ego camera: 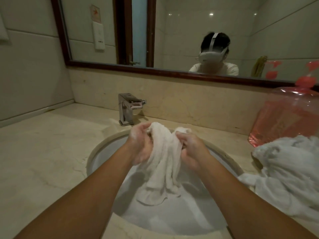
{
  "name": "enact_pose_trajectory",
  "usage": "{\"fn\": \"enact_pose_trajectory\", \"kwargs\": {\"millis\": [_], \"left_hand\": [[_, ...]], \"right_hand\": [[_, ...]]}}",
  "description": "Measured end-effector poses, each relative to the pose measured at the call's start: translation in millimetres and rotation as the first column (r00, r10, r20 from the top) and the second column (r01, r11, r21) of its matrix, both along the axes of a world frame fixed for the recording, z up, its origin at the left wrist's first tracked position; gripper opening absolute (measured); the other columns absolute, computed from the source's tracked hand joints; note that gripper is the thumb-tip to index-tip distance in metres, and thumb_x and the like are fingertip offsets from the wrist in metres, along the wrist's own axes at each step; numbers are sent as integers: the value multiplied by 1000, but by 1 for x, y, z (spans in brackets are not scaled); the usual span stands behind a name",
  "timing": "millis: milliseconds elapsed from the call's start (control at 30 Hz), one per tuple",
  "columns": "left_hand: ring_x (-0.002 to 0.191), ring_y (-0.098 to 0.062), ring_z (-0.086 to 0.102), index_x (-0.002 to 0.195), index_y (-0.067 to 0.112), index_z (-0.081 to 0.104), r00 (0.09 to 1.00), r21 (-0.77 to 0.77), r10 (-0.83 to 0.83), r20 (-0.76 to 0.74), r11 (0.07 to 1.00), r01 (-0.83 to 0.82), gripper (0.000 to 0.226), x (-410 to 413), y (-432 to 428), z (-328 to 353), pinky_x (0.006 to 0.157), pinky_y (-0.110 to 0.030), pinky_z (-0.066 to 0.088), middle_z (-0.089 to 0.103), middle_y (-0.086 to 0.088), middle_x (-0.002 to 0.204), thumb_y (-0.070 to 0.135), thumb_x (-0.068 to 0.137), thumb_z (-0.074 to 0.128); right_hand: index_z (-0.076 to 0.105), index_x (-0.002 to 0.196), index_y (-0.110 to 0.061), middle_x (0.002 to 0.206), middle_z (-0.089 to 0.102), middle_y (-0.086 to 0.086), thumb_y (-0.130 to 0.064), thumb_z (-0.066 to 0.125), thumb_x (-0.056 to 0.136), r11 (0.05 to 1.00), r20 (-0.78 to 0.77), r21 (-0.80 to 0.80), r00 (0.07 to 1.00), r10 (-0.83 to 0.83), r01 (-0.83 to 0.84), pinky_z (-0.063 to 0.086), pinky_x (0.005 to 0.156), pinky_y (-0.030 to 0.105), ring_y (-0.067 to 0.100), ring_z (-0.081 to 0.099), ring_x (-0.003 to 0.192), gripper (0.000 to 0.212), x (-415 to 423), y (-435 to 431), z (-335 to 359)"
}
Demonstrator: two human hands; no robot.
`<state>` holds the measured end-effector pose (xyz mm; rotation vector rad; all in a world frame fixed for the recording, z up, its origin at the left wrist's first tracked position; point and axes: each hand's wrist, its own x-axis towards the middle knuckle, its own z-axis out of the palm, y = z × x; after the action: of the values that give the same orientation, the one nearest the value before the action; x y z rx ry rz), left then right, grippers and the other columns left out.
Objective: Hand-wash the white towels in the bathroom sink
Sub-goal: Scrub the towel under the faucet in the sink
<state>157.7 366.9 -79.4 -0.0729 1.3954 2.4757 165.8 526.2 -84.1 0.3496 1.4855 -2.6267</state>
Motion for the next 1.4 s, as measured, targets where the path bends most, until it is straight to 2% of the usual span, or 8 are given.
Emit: {"fn": "enact_pose_trajectory", "kwargs": {"millis": [67, 200, 433, 600, 733, 933, 1133, 1400], "left_hand": [[117, -38, 69, 129, -8, 61, 998, 26, -62, -33, 998, 63, 44, 4, -4, 0, 101, -47, 55, 71, -27, 122, 25, 105, 43], [94, -25, 77, 122, 5, 65, 967, -273, -11, -253, 960, -60, 28, 3, 2, -7, 82, -38, 61, 78, -11, 104, 17, 97, 71], [105, -27, 76, 132, 26, 65, 933, -373, 118, -341, 893, -250, 76, -4, 19, -14, 98, -53, 58, 78, -3, 116, 76, 76, 73], [112, -28, 72, 147, 26, 53, 947, -394, 200, -252, 872, -289, 112, -9, 32, -23, 97, -50, 58, 73, -5, 126, 103, 65, 48], [103, -24, 73, 129, 23, 61, 898, -479, 235, -373, 780, -403, 68, 1, 33, -17, 91, -48, 61, 75, -5, 112, 78, 93, 44], [111, -25, 63, 135, 12, 52, 913, -594, 240, -329, 700, -398, 64, 3, 19, -3, 103, -45, 52, 65, -3, 122, 66, 101, 46], [92, -19, 72, 99, 31, 60, 916, -546, 176, -359, 757, -360, 35, 17, 45, 2, 91, -45, 60, 71, 3, 97, 60, 105, 43], [87, -23, 75, 124, 15, 64, 930, -567, 190, -314, 749, -344, 59, 14, 51, -3, 80, -39, 63, 76, -8, 99, 66, 101, 46]], "right_hand": [[42, 155, -1, 123, 68, 23, -4, 61, 104, 1000, 9, 22, 1000, 3, -3, 65, 62, 40, 32, 74, 101, 55, 0, 5, 2], [59, 143, -19, 132, 69, 21, -3, 69, 99, 987, -110, 157, 994, -1, 19, 60, 95, 59, 37, 74, 109, 48, -1, 3, 1], [66, 125, 12, 115, 76, 26, -1, 71, 97, 999, -150, -48, 988, -24, 17, 66, 83, 42, 35, 78, 99, 31, 6, 3, 15], [54, 137, -33, 129, 68, -9, -38, 56, 109, 793, -369, 595, 921, 126, 129, 57, 96, 30, 11, 70, 112, 28, 7, -12, 8], [20, 155, -43, 142, 51, 4, -57, 34, 109, 670, -269, 738, 945, 186, 79, 51, 105, 47, 24, 59, 122, 50, 0, -22, 1], [60, 134, -11, 126, 69, 11, -59, 45, 96, 777, -79, 620, 994, -80, 112, 56, 102, 50, 31, 68, 106, 63, -15, 9, -4], [38, 145, -24, 131, 59, 8, -47, 37, 111, 825, -163, 540, 983, -89, 164, 51, 105, 47, 30, 60, 117, 42, -1, -22, 10], [44, 131, -22, 112, 65, 9, -45, 40, 109, 795, -149, 553, 968, -200, 250, 55, 99, 51, 33, 66, 104, 32, 7, -31, 20]]}}
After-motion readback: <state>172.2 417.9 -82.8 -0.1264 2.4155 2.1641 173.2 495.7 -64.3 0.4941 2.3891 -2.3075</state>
